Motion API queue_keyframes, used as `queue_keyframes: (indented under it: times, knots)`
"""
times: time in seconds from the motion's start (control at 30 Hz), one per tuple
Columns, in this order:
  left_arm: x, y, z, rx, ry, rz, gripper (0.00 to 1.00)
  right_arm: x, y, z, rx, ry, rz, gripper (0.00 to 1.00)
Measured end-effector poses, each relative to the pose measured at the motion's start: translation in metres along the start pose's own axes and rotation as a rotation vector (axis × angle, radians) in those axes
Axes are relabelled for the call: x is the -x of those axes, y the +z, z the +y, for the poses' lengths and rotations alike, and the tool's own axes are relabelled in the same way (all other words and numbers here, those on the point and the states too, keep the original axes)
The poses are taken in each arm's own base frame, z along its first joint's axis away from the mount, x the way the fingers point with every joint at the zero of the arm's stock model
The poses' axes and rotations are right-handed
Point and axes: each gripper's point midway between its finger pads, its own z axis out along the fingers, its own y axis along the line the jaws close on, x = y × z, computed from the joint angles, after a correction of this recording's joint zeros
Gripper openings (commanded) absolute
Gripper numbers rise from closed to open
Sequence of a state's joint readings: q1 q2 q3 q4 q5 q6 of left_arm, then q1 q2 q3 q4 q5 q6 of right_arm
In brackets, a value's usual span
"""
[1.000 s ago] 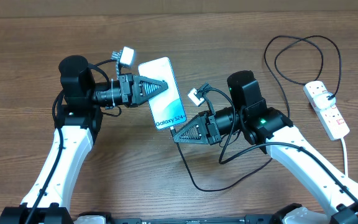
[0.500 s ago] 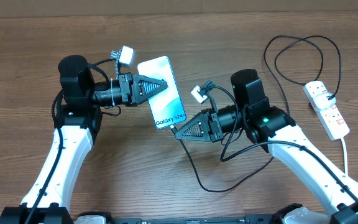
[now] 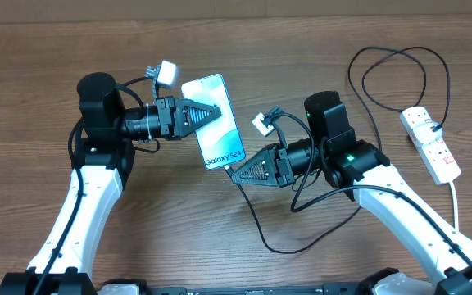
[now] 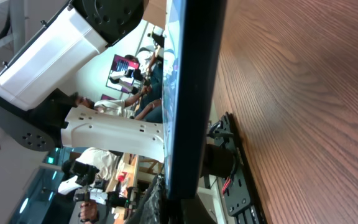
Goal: Plug charger to phone and switch on socket
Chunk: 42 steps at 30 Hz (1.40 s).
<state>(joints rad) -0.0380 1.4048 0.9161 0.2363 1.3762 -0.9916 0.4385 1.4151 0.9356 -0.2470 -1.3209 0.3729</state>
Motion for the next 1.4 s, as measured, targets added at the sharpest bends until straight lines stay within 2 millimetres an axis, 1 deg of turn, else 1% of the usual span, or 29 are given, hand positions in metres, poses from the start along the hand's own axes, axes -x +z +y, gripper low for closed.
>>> queue_keyframes:
  times: [0.17, 0.4, 0.77, 1.0, 1.4]
  knots:
    - [0.001, 0.0, 0.0, 0.002, 0.001, -0.003, 0.04, 0.001, 0.0, -0.002, -0.009, 0.001, -0.004, 0.04]
    - [0.004, 0.0, 0.003, 0.016, 0.015, -0.024, 0.04, 0.004, 0.0, -0.011, -0.06, 0.0, -0.027, 0.04]
    - [0.011, -0.001, 0.007, 0.04, 0.028, -0.061, 0.04, 0.01, -0.001, -0.019, -0.11, -0.012, -0.054, 0.04]
    - [0.015, -0.003, 0.009, 0.053, 0.034, -0.084, 0.04, 0.016, -0.002, -0.021, -0.131, -0.043, -0.074, 0.04]
    - [0.016, -0.003, 0.009, 0.058, 0.078, -0.088, 0.04, 0.017, -0.002, -0.023, -0.146, -0.042, -0.081, 0.04]
